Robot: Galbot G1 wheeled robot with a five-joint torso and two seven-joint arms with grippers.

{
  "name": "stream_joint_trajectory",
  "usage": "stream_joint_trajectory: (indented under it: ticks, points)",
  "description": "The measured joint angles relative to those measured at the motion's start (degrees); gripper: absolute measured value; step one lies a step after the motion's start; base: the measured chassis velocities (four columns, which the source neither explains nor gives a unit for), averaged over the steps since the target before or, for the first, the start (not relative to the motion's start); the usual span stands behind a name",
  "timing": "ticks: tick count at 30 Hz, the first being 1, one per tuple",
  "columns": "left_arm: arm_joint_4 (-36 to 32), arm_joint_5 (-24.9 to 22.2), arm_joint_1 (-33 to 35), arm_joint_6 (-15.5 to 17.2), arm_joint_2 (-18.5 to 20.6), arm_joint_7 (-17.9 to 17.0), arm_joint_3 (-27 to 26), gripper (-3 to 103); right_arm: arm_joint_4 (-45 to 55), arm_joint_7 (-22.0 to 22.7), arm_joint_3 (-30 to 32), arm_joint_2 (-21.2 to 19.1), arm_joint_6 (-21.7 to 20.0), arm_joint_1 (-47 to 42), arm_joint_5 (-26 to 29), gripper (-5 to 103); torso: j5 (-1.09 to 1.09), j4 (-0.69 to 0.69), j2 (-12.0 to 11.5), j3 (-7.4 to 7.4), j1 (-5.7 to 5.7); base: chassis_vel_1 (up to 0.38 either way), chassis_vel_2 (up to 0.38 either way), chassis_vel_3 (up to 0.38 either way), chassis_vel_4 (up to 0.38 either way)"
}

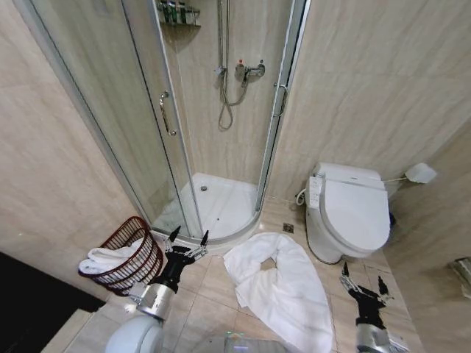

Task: Discard the used towel into the hamper.

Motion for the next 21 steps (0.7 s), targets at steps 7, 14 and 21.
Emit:
stream_joint_trajectory:
  ticks: [7, 14, 21]
  points:
    - [0.0, 0.0, 0.0, 0.0, 0.0, 0.0, 0.0, 100, 0.1, 0.0, 0.0, 0.0, 1.2, -0.6, -0.4, 100, 0.00, 0.00, -1.9, -0.99, -0.88, 0.000, 0.000, 0.000, 0.000]
    - [0.0, 0.0, 0.0, 0.0, 0.0, 0.0, 0.0, 100, 0.3, 0.4, 0.1, 0.0, 2.2, -0.7, -0.7, 100, 0.00, 0.00, -3.9, -2.10, -1.75, 0.000, 0.000, 0.000, 0.000]
    - [0.0, 0.0, 0.0, 0.0, 0.0, 0.0, 0.0, 100, 0.1, 0.6, 0.3, 0.0, 2.9, -1.0, -1.0, 100, 0.00, 0.00, -5.5, -3.03, -2.50, 0.000, 0.000, 0.000, 0.000]
